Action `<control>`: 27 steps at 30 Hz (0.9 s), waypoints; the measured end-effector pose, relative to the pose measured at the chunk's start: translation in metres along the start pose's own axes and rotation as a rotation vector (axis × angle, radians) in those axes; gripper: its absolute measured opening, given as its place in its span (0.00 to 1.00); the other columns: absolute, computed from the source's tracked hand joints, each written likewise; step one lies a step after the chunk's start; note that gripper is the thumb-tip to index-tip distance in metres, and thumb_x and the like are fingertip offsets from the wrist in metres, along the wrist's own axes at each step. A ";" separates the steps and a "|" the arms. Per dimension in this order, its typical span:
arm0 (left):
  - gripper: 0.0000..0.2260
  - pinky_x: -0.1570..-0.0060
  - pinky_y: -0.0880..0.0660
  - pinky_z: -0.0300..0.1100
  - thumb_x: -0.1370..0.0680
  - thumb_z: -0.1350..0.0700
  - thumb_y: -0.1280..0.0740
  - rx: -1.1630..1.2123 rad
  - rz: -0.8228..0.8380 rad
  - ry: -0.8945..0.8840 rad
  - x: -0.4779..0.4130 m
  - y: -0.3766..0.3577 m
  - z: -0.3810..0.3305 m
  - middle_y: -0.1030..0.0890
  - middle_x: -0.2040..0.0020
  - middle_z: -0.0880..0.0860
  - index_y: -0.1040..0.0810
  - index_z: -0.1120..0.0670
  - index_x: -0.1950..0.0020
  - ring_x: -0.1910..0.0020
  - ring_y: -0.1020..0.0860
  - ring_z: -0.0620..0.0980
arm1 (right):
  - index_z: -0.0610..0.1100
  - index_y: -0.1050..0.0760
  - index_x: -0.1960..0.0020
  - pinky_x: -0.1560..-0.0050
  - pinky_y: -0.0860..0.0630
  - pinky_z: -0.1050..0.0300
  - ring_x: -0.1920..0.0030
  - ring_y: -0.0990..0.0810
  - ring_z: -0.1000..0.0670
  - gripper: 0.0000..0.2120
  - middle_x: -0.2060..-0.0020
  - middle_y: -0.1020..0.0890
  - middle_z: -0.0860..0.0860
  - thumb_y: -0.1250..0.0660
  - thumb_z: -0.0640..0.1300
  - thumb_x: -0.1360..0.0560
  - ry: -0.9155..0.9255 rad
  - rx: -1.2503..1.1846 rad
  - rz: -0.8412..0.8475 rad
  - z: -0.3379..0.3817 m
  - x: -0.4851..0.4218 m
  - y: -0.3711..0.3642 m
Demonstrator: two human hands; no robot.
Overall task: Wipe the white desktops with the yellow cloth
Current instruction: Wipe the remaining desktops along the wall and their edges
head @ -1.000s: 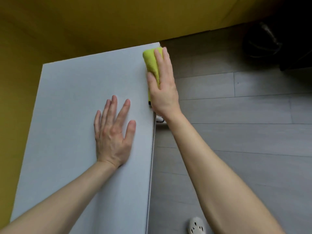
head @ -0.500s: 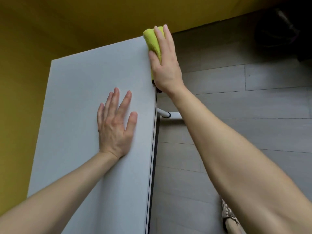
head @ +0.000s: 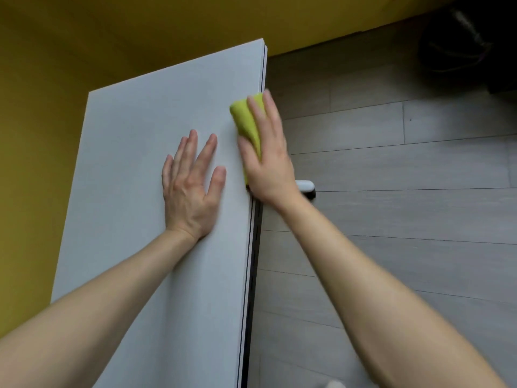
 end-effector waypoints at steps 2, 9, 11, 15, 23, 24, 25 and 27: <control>0.27 0.15 0.49 0.59 0.14 0.37 0.48 0.003 -0.007 0.002 -0.001 0.001 -0.002 0.43 0.12 0.49 0.39 0.39 0.14 0.13 0.46 0.47 | 0.42 0.36 0.16 0.19 0.36 0.35 0.14 0.41 0.43 0.29 0.14 0.41 0.43 0.36 0.42 0.15 -0.018 0.032 -0.039 -0.005 -0.021 0.000; 0.25 0.17 0.43 0.56 0.13 0.39 0.45 0.048 -0.075 -0.002 0.001 0.005 -0.005 0.33 0.16 0.53 0.30 0.43 0.18 0.16 0.37 0.51 | 0.44 0.37 0.15 0.19 0.38 0.30 0.13 0.46 0.40 0.31 0.12 0.45 0.46 0.34 0.37 0.15 -0.025 -0.049 0.057 0.043 0.251 -0.023; 0.17 0.27 0.28 0.57 0.14 0.45 0.38 0.096 -0.185 -0.034 0.007 0.013 -0.011 0.22 0.30 0.57 0.19 0.50 0.30 0.29 0.24 0.55 | 0.48 0.39 0.14 0.20 0.38 0.26 0.13 0.47 0.39 0.31 0.12 0.46 0.47 0.35 0.41 0.15 -0.047 0.005 0.106 0.046 0.285 -0.026; 0.10 0.33 0.24 0.55 0.15 0.55 0.33 0.200 -0.199 -0.111 0.068 0.029 -0.018 0.20 0.36 0.57 0.16 0.55 0.36 0.35 0.20 0.55 | 0.42 0.33 0.17 0.18 0.42 0.30 0.13 0.46 0.38 0.29 0.13 0.43 0.41 0.34 0.40 0.17 -0.034 0.051 0.043 0.037 0.199 -0.023; 0.21 0.20 0.40 0.66 0.13 0.50 0.38 0.080 -0.015 -0.085 0.273 0.036 0.020 0.30 0.18 0.55 0.25 0.50 0.20 0.17 0.33 0.56 | 0.43 0.36 0.16 0.18 0.38 0.35 0.13 0.43 0.44 0.29 0.13 0.43 0.44 0.34 0.38 0.16 -0.058 0.056 -0.080 0.046 0.224 -0.026; 0.22 0.19 0.42 0.66 0.13 0.49 0.40 0.087 -0.010 -0.074 0.280 0.033 0.021 0.33 0.16 0.54 0.27 0.49 0.19 0.16 0.36 0.55 | 0.43 0.36 0.15 0.18 0.38 0.35 0.13 0.44 0.44 0.30 0.13 0.44 0.44 0.34 0.36 0.15 -0.058 0.034 -0.066 0.056 0.278 -0.031; 0.22 0.19 0.42 0.66 0.13 0.48 0.41 0.099 -0.012 -0.064 0.282 0.031 0.022 0.34 0.15 0.53 0.28 0.48 0.18 0.15 0.37 0.54 | 0.43 0.37 0.15 0.17 0.39 0.35 0.13 0.45 0.44 0.31 0.12 0.45 0.44 0.33 0.35 0.16 -0.067 0.017 -0.027 0.064 0.335 -0.036; 0.23 0.18 0.42 0.65 0.13 0.48 0.41 0.107 -0.033 -0.053 0.278 0.029 0.019 0.35 0.14 0.52 0.28 0.47 0.18 0.15 0.38 0.52 | 0.44 0.38 0.15 0.17 0.39 0.35 0.13 0.45 0.42 0.32 0.12 0.47 0.45 0.32 0.35 0.16 -0.063 -0.010 0.068 0.079 0.420 -0.041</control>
Point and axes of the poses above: each hand's wrist, its own x-axis away from the middle knuckle, its own y-axis out of the back of the hand, z = x × y, the point moved 5 cm from there along -x, towards the middle knuckle
